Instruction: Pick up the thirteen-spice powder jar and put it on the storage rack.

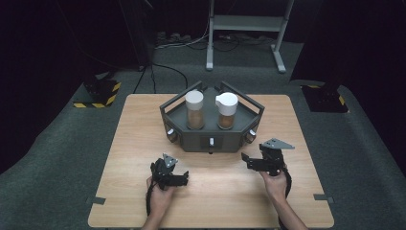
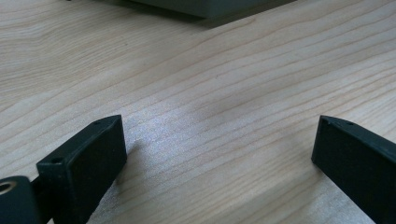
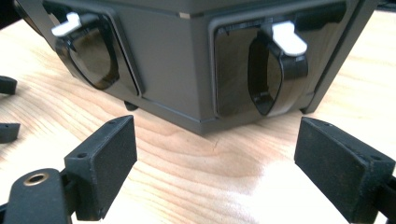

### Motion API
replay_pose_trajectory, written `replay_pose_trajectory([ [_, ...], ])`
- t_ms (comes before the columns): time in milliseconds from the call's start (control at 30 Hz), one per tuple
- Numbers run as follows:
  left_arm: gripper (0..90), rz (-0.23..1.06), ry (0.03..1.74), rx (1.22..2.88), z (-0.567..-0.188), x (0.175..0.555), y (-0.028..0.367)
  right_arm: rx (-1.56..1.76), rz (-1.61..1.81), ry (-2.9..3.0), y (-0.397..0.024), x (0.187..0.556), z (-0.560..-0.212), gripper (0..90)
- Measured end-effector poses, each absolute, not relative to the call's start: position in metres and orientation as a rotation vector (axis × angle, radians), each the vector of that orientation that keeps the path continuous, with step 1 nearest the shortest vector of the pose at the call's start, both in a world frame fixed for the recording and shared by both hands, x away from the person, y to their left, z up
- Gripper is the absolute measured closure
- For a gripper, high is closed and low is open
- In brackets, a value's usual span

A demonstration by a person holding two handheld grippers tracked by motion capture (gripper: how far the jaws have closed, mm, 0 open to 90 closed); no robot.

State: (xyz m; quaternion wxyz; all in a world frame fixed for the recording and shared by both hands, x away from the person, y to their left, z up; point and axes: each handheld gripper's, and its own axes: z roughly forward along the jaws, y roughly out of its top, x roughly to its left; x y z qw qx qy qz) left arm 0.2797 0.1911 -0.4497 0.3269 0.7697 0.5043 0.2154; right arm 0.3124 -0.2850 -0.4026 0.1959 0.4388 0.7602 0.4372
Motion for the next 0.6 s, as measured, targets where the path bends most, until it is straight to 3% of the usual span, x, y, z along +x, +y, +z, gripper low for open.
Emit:
replay_pose_trajectory([
  [600,3.1,0.564,1.321,2.016,-0.45,0.28,0.191,1.234,1.099,2.184,-0.274,0.306,-0.423,13.6],
])
